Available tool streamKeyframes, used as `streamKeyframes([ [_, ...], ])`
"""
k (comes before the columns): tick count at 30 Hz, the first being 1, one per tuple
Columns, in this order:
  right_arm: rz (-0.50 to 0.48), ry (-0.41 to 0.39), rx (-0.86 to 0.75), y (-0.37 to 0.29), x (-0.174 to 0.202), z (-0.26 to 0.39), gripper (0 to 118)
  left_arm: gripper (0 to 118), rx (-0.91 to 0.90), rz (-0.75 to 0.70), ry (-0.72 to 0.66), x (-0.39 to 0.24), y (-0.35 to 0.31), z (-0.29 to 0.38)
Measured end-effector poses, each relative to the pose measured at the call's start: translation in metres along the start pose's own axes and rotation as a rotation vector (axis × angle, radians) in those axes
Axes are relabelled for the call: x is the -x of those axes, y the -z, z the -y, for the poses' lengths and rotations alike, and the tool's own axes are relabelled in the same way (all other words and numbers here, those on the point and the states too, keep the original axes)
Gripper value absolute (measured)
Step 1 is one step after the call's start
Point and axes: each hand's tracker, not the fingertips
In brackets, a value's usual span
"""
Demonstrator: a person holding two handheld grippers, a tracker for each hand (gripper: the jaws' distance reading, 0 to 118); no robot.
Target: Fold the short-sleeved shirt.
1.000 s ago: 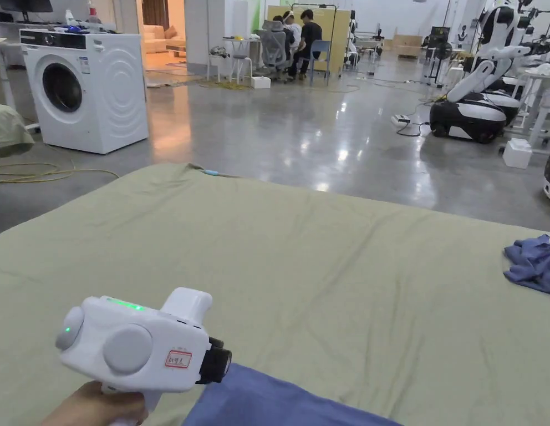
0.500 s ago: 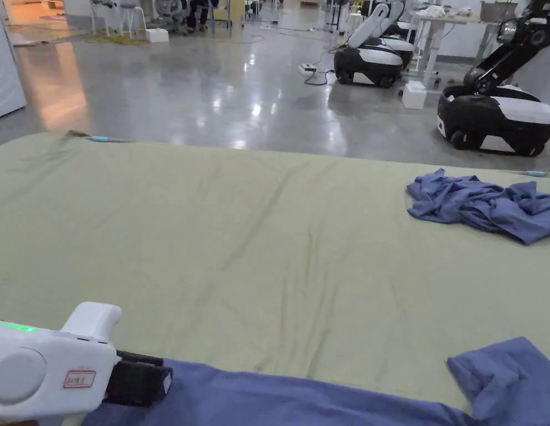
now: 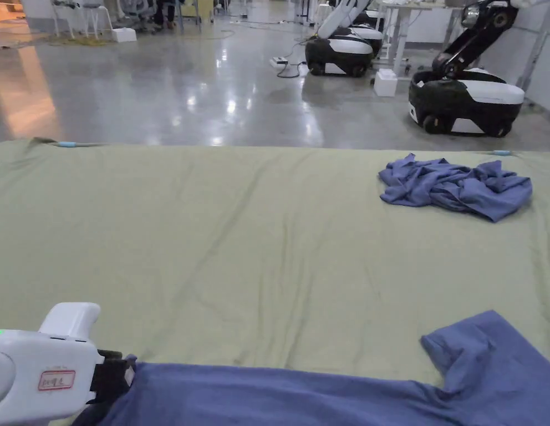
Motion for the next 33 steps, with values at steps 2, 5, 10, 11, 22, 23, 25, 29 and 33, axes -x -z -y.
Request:
streamKeyframes([
  [2,0.027,0.002,-0.039,0.017,-0.014,-0.023,6,3,0.018,-0.006,0.0,0.0,0.004,0.004],
  [5,0.102,-0.043,0.046,0.058,-0.031,-0.059,90,3,0.028,-0.017,-0.011,0.003,0.01,0.008],
  [10,0.177,0.009,0.16,0.116,-0.052,-0.091,97,3,0.02,0.004,-0.048,-0.001,0.004,0.011],
  [11,0.173,0.02,0.206,0.13,-0.062,-0.094,94,3,0.022,0.007,-0.051,-0.001,0.004,0.011],
  [22,0.197,-0.112,0.198,0.106,-0.036,-0.091,6,3,0.009,-0.051,-0.08,-0.012,-0.027,0.009],
  [23,0.169,-0.108,0.161,0.09,-0.033,-0.093,6,3,-0.018,-0.07,-0.087,-0.013,-0.042,0.011],
  [25,0.157,-0.118,0.112,0.063,-0.029,-0.094,6,3,-0.078,-0.037,-0.096,-0.014,-0.074,0.017],
  [29,0.095,-0.083,-0.013,-0.006,-0.025,-0.079,6,3,-0.14,-0.015,-0.088,-0.018,-0.143,0.046],
  [33,0.061,-0.025,-0.081,-0.069,-0.028,-0.039,6,3,-0.141,-0.057,-0.095,-0.015,-0.187,0.091],
])
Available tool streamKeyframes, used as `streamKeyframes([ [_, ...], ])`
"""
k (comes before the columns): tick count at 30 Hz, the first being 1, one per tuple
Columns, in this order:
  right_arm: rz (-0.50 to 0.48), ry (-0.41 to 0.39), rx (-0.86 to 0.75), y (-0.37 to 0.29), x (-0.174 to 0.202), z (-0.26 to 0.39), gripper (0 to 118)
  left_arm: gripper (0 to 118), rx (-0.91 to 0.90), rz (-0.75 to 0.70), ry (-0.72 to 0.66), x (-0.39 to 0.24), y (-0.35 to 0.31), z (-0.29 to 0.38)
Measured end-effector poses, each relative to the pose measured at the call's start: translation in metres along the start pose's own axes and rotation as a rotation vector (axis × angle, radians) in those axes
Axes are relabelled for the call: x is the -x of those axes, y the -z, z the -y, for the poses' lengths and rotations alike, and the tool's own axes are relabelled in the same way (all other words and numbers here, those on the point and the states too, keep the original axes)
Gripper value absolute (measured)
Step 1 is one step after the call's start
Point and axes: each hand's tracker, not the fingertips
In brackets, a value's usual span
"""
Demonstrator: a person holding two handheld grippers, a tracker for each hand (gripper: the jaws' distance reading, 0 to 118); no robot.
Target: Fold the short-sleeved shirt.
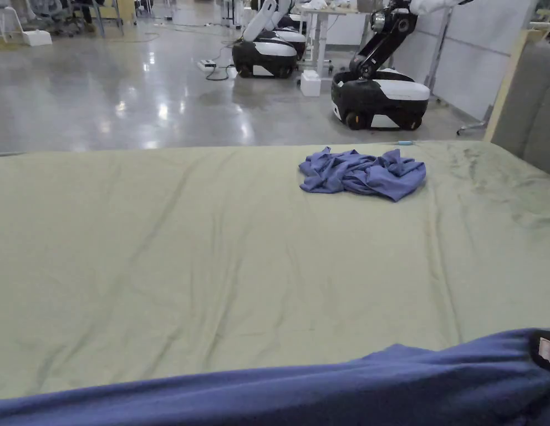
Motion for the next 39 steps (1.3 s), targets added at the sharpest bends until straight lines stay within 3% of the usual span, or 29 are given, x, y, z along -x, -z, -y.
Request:
streamKeyframes([
  [2,-0.007,0.021,0.006,-0.023,-0.002,0.026,6,3,-0.002,-0.046,-0.077,0.006,-0.015,0.026],
  [5,0.006,0.038,0.043,-0.04,-0.008,0.066,6,3,0.032,-0.004,-0.177,0.016,-0.022,0.064],
  [8,0.047,0.019,0.1,-0.037,-0.015,0.1,6,3,0.094,-0.03,-0.173,0.018,-0.012,0.097],
  [12,0.063,0.074,0.176,-0.016,-0.027,0.128,6,3,0.179,-0.074,-0.145,0.018,0.017,0.123],
  [17,0.084,0.095,0.217,0.004,-0.03,0.143,7,4,0.146,-0.031,-0.268,0.026,0.019,0.127],
  [18,0.081,0.094,0.214,0.006,-0.03,0.144,18,10,0.14,-0.022,-0.261,0.027,0.017,0.128],
  [19,0.081,0.091,0.202,0.006,-0.028,0.145,39,30,0.129,-0.013,-0.255,0.028,0.014,0.129],
  [20,0.109,0.064,0.171,0.003,-0.024,0.144,39,30,0.095,0.004,-0.266,0.027,0.006,0.129],
  [21,0.163,0.023,0.16,-0.002,-0.02,0.142,47,41,0.05,0.018,-0.299,0.026,-0.005,0.129],
  [22,0.169,-0.015,0.134,-0.014,-0.017,0.139,63,70,0.014,0.032,-0.322,0.027,-0.015,0.131],
  [23,0.12,-0.024,0.052,-0.031,-0.012,0.136,87,108,-0.065,0.081,-0.353,0.029,-0.03,0.133],
  [26,-0.077,0.019,-0.217,-0.083,0.006,0.127,94,111,-0.18,0.191,-0.426,0.035,-0.07,0.135],
  [28,-0.096,0.013,-0.171,-0.089,0.017,0.12,111,111,-0.175,0.253,-0.459,0.039,-0.082,0.136],
  [29,-0.075,-0.009,-0.109,-0.089,0.024,0.118,106,101,-0.175,0.227,-0.445,0.041,-0.086,0.137],
  [30,-0.064,-0.061,-0.148,-0.089,0.024,0.122,79,78,-0.2,0.179,-0.409,0.039,-0.089,0.138],
  [31,-0.034,-0.103,-0.211,-0.087,0.031,0.127,20,42,-0.205,0.111,-0.376,0.035,-0.088,0.138],
  [32,0.037,-0.135,-0.199,-0.083,0.038,0.132,2,0,-0.194,0.028,-0.346,0.033,-0.085,0.139],
  [33,-0.017,-0.082,-0.206,-0.079,0.04,0.13,2,0,-0.17,-0.018,-0.324,0.031,-0.08,0.14],
  [35,-0.138,0.007,-0.162,-0.071,0.039,0.134,2,0,-0.083,0.046,-0.353,0.039,-0.07,0.144],
  [39,-0.143,-0.002,-0.106,-0.059,0.046,0.139,2,0,-0.048,0.051,-0.345,0.054,-0.046,0.142],
])
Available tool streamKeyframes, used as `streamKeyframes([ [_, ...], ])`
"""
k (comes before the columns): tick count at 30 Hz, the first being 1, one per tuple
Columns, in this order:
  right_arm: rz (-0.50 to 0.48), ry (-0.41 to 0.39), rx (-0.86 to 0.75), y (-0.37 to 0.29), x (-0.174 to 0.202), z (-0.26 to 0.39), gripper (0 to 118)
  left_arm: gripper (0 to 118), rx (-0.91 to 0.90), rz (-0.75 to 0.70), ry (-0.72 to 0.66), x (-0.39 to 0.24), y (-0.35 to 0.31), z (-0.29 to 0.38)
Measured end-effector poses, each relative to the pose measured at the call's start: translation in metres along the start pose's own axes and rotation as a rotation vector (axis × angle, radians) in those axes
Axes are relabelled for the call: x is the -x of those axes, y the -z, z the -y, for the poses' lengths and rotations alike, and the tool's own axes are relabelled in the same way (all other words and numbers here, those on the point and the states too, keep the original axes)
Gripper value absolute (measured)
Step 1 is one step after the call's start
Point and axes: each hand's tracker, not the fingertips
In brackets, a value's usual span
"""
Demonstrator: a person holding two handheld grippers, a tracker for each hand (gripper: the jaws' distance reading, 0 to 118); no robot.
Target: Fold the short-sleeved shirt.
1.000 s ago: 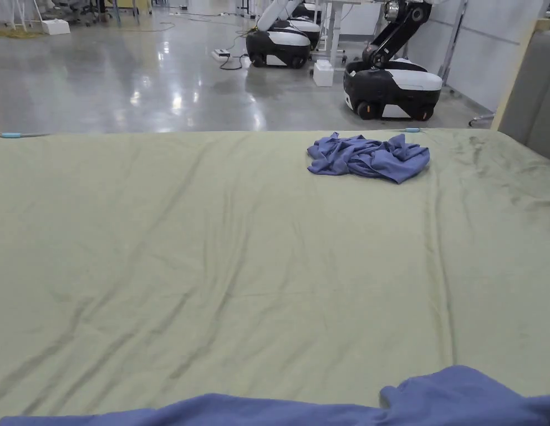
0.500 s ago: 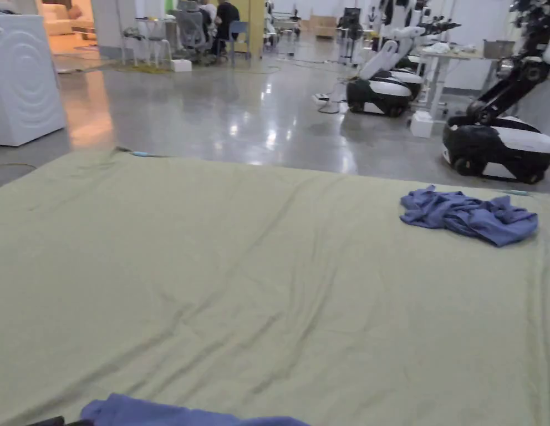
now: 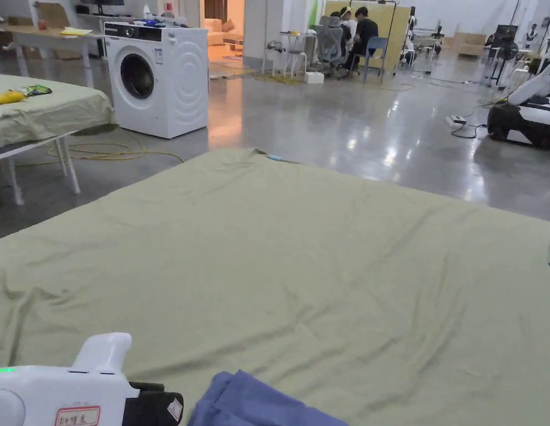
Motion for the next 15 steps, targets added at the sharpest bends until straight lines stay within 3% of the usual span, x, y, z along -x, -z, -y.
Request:
streamKeyframes([
  [4,-0.001,-0.007,0.036,0.007,0.005,-0.002,2,3,0.05,0.129,-0.03,0.018,0.025,-0.023],
  [5,-0.009,-0.002,0.04,0.008,0.007,-0.004,2,39,0.066,0.183,-0.045,0.027,0.031,-0.029],
  [6,-0.019,0.005,0.036,0.01,0.009,-0.006,2,84,0.076,0.239,-0.076,0.032,0.038,-0.034],
  [7,-0.025,0.011,0.032,0.004,0.01,-0.006,2,107,0.105,0.29,-0.104,0.04,0.045,-0.038],
  [9,-0.035,0.016,0.032,0.005,0.016,-0.011,2,109,0.19,0.386,-0.16,0.054,0.06,-0.045],
  [13,-0.034,-0.016,0.037,0.002,0.028,-0.017,2,109,0.319,0.401,-0.198,0.067,0.09,-0.045],
  [15,-0.042,-0.03,0.037,0.001,0.033,-0.019,2,108,0.269,0.47,-0.222,0.067,0.099,-0.035],
])
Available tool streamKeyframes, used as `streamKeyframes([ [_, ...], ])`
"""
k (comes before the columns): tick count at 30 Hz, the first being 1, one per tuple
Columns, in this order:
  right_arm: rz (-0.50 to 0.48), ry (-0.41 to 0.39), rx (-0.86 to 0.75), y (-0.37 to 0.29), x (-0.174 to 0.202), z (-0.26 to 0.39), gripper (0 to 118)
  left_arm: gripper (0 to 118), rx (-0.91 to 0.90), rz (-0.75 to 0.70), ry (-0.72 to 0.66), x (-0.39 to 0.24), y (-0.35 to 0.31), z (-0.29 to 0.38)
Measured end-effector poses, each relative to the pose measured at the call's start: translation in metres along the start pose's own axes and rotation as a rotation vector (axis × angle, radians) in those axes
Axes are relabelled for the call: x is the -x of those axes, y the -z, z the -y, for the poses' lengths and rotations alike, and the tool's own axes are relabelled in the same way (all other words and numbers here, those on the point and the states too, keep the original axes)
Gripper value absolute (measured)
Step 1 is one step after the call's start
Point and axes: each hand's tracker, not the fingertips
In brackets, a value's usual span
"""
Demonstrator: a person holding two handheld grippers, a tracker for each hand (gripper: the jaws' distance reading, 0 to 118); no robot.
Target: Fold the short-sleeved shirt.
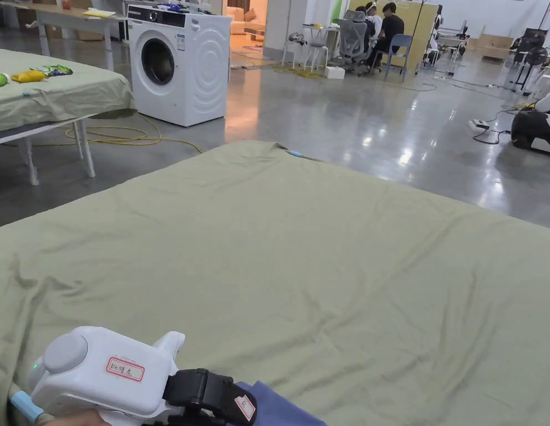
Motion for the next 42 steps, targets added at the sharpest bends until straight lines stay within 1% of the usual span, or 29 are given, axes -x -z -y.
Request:
streamKeyframes([
  [2,-0.02,-0.003,0.007,0.003,0.005,-0.003,2,107,-0.021,0.073,-0.047,0.002,0.004,0.001],
  [3,-0.035,-0.002,0.011,0.004,0.007,-0.005,2,103,-0.009,0.11,-0.096,0.004,0.011,0.005],
  [4,-0.052,-0.001,0.015,0.005,0.01,-0.005,2,85,0.005,0.117,-0.145,0.006,0.018,0.007],
  [5,-0.069,-0.003,0.017,0.006,0.012,-0.007,2,40,0.04,0.074,-0.188,0.008,0.032,0.011],
  [6,-0.078,-0.005,0.016,0.007,0.014,-0.008,2,9,0.087,-0.023,-0.207,0.009,0.048,0.016],
  [7,-0.081,-0.008,0.015,0.008,0.016,-0.008,2,9,0.055,0.008,-0.196,0.011,0.053,0.021],
  [8,-0.082,-0.015,0.014,0.007,0.018,-0.008,2,9,0.007,0.101,-0.183,0.006,0.048,0.02],
  [10,-0.068,-0.032,0.017,0.006,0.019,-0.008,2,9,-0.002,0.065,-0.189,-0.004,0.039,0.022],
  [12,-0.059,-0.036,0.016,0.002,0.017,-0.007,2,9,-0.054,0.057,-0.175,-0.004,0.022,0.025],
  [14,-0.053,-0.019,0.01,-0.001,0.012,-0.007,2,9,-0.119,0.11,-0.197,-0.003,-0.002,0.024],
  [16,-0.048,0.004,0.002,-0.004,0.008,-0.006,2,9,-0.128,0.149,-0.215,-0.004,-0.023,0.025],
  [17,-0.044,0.016,-0.004,-0.005,0.005,-0.005,2,9,-0.129,0.118,-0.195,-0.009,-0.033,0.024],
  [19,-0.038,0.027,-0.01,-0.008,0.002,-0.003,2,9,-0.177,0.002,-0.096,-0.022,-0.052,0.024],
  [20,-0.037,0.032,-0.015,-0.009,0.0,-0.002,2,9,-0.194,-0.031,-0.082,-0.024,-0.062,0.023],
  [22,-0.04,0.038,-0.02,-0.011,-0.003,0.0,2,9,-0.226,-0.06,-0.123,-0.024,-0.079,0.022],
  [23,-0.041,0.038,-0.02,-0.012,-0.003,0.001,2,9,-0.24,-0.11,-0.143,-0.028,-0.086,0.021],
  [25,-0.042,0.04,-0.021,-0.012,-0.005,0.003,2,9,-0.249,-0.179,-0.108,-0.047,-0.09,0.025],
  [26,-0.046,0.041,-0.019,-0.012,-0.005,0.003,2,9,-0.237,-0.174,-0.096,-0.057,-0.087,0.029],
  [30,-0.087,0.063,-0.015,-0.008,-0.008,0.007,2,9,-0.181,-0.009,-0.049,-0.106,-0.053,0.039],
  [32,-0.102,0.068,-0.015,-0.008,-0.007,0.008,2,9,-0.117,0.044,0.013,-0.132,-0.021,0.04],
  [35,-0.098,0.042,-0.023,-0.013,-0.008,0.013,2,9,-0.044,0.029,0.141,-0.169,0.031,0.046],
  [37,-0.09,0.04,-0.021,-0.015,-0.01,0.015,2,9,0.025,0.075,0.22,-0.185,0.068,0.055],
  [40,-0.077,0.068,-0.027,-0.018,-0.02,0.019,2,9,0.151,0.105,0.216,-0.187,0.123,0.068],
  [41,-0.07,0.079,-0.027,-0.018,-0.023,0.02,2,10,0.158,0.084,0.242,-0.188,0.14,0.076],
  [42,-0.061,0.088,-0.031,-0.019,-0.026,0.02,2,16,0.129,0.04,0.285,-0.189,0.153,0.086],
])
